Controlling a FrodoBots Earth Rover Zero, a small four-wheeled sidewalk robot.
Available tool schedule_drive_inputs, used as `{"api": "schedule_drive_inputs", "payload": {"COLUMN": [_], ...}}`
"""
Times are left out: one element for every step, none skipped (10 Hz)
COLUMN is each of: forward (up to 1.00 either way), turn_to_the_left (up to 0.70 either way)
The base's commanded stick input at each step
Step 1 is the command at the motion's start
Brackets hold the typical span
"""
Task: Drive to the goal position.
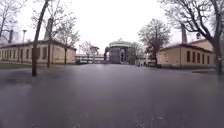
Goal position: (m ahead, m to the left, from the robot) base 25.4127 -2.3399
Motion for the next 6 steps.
{"api": "schedule_drive_inputs", "payload": {"forward": [1.00,1.00,1.00,1.00,1.00,1.00], "turn_to_the_left": [-0.34,-0.40,-0.04,0.00,0.00,0.00]}}
